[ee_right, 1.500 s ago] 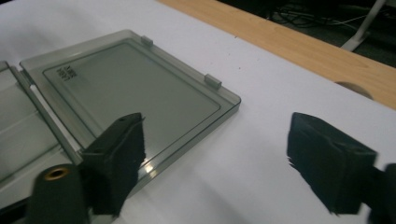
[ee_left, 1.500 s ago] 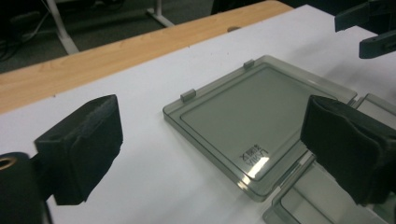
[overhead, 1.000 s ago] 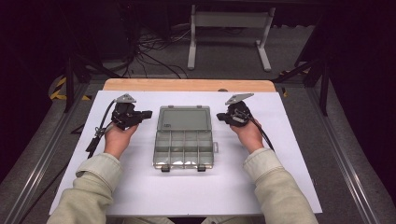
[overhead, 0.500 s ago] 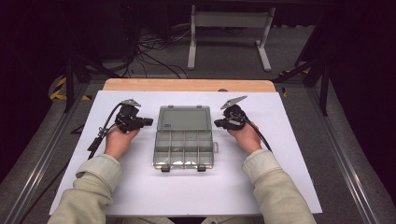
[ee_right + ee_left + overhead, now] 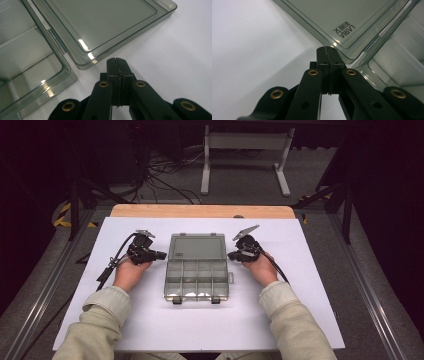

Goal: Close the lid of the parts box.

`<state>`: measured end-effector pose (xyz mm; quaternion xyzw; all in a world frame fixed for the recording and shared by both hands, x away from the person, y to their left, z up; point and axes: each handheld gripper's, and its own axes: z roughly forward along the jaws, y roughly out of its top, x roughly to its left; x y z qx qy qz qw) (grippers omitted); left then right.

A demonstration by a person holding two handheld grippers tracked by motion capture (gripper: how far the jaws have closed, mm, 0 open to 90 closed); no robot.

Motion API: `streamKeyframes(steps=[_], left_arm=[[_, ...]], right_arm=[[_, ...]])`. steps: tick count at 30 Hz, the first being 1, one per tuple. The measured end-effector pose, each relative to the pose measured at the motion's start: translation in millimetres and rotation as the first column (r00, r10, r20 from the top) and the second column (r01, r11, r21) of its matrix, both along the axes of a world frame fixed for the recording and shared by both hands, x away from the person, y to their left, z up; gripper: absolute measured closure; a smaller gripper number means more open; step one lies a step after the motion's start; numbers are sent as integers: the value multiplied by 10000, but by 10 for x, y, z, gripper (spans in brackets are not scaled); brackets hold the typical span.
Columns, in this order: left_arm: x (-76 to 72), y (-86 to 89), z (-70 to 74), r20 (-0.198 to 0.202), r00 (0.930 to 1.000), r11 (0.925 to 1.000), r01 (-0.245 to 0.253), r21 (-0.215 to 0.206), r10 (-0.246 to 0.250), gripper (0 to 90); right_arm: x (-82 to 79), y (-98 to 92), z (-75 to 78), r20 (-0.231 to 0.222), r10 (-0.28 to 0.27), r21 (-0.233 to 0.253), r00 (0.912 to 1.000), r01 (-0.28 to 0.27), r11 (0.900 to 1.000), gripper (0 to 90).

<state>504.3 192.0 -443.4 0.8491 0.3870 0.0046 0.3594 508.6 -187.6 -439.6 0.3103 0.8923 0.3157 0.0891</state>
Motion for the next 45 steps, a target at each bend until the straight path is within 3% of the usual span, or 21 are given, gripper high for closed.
streamKeyframes(steps=[8,18,26,32,37,45], left_arm=[[21,-41,-70,-290,9995,9997,157,199,-151,900],[30,-50,-94,-300,9995,9997,119,221,-112,900],[29,-64,-99,-199,9998,9998,83,194,-79,899],[29,-94,-107,187,9998,9995,-118,302,113,899],[42,-104,-117,229,9994,9994,-264,203,259,900],[45,-127,-133,492,9974,9985,-526,132,519,899]], right_arm=[[3,21,-17,-9,105,-71,9999,-105,9999,900],[-2,47,-22,142,124,-171,9998,-121,9998,900],[12,80,-33,378,5,-190,9993,2,9998,900],[23,106,-47,545,-235,-83,9982,240,9997,899],[34,121,-56,694,-297,-87,9971,304,9995,899],[71,97,-83,504,-608,470,9969,585,9972,899]])
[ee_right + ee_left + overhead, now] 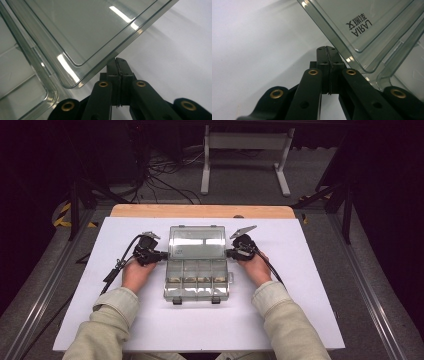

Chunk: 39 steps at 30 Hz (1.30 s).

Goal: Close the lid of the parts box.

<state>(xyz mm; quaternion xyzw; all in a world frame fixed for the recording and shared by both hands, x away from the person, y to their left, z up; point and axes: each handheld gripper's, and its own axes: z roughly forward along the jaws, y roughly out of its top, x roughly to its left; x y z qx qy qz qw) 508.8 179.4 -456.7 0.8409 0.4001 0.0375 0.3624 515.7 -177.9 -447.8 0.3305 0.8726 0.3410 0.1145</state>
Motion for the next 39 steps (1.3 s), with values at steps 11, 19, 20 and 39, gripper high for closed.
streamKeyframes(steps=[11,19,20,39], left_arm=[[-15,-29,-11,234,9996,9998,-186,-62,187,899],[-27,-35,9,503,9983,9995,-303,-100,308,899],[-31,-36,18,528,9980,9994,-333,-97,337,899],[-86,-22,183,1369,9895,9982,-400,-454,459,899]], right_arm=[[10,9,-25,116,-314,359,9994,310,9989,883],[0,7,-2,426,-481,548,9979,458,9974,867],[0,7,5,513,-503,574,9974,473,9972,867],[-42,-27,170,1340,-602,1175,9891,445,9921,870]])
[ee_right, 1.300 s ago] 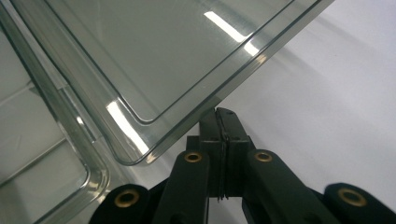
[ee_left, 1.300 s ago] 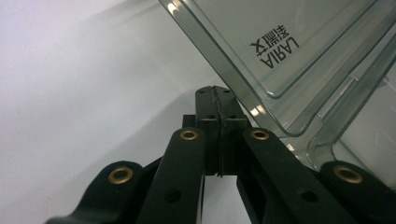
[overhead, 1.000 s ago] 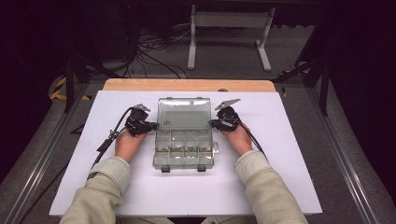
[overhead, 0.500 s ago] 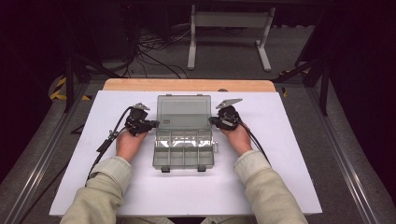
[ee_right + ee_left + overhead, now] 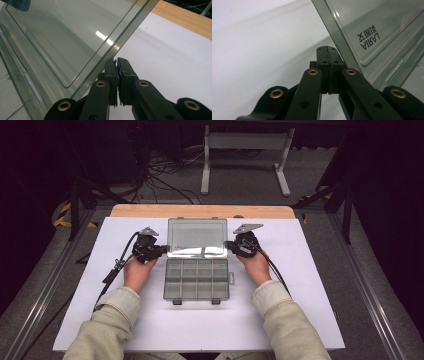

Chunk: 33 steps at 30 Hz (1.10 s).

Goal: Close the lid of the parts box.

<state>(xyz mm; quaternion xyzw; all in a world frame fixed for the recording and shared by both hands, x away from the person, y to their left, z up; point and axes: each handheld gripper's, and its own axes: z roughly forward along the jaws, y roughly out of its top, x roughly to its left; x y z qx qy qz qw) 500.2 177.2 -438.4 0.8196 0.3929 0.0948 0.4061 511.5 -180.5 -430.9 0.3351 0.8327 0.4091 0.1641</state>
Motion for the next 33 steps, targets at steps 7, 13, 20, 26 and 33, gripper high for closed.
streamKeyframes(steps=[7,13,20,26,33], left_arm=[[-7,7,25,115,9999,9999,-64,-107,65,899],[-15,0,30,130,9999,9999,-83,-139,85,900],[-12,5,33,164,9998,9998,-97,-198,101,900],[-11,10,40,183,9998,9996,-61,-266,66,900],[-16,18,55,245,9997,9992,-76,-395,86,900]], right_arm=[[-13,-1,37,237,47,94,9997,-50,9999,881],[-26,-2,67,389,57,113,9992,-62,9999,884],[-31,-12,88,465,115,141,9989,-121,9998,899],[-38,-18,106,550,176,182,9983,-186,9997,900],[-50,-23,146,702,308,265,9971,-327,9991,900]])
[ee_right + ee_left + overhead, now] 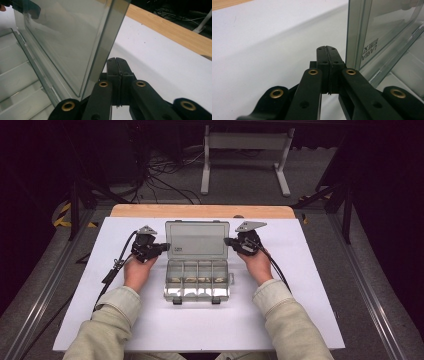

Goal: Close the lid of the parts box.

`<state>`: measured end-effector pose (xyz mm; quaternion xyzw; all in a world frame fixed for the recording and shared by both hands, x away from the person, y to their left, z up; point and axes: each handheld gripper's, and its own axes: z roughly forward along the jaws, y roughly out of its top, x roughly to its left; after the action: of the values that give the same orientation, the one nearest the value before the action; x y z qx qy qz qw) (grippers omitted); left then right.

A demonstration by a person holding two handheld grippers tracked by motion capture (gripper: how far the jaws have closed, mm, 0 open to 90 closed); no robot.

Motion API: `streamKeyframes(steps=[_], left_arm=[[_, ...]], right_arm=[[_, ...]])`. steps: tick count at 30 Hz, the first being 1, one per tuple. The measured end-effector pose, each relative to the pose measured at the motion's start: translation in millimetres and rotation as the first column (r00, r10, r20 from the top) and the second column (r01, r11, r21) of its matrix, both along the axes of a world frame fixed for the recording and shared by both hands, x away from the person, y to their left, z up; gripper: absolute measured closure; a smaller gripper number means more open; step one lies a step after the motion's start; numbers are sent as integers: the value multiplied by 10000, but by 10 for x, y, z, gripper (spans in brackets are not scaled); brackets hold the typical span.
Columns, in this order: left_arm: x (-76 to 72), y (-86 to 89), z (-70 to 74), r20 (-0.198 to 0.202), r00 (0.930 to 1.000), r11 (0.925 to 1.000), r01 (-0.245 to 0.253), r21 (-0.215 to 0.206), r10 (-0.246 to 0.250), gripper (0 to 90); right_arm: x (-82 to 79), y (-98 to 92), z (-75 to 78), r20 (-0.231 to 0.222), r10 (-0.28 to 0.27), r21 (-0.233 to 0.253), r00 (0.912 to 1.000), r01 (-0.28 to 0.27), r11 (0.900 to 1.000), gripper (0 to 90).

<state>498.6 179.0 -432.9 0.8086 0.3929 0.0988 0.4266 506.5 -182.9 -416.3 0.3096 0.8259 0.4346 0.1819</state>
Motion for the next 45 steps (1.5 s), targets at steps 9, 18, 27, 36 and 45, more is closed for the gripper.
streamKeyframes(steps=[9,18,27,36,45], left_arm=[[-38,52,57,150,9996,9991,234,-342,-229,900],[-89,98,130,365,9981,9969,516,-587,-495,900],[-209,145,246,603,9958,9930,742,-923,-688,900],[-324,161,313,856,9918,9890,1037,-1054,-949,900],[-455,186,363,1033,9874,9839,1322,-1204,-1200,900]], right_arm=[[-57,-45,110,187,239,166,9995,-242,9996,900],[-117,-71,203,362,574,300,9977,-585,9978,900],[-233,-103,317,522,973,468,9939,-998,9939,900],[-396,-90,427,705,1489,660,9863,-1535,9859,900],[-537,-112,450,796,1776,870,9809,-1844,9790,900]])
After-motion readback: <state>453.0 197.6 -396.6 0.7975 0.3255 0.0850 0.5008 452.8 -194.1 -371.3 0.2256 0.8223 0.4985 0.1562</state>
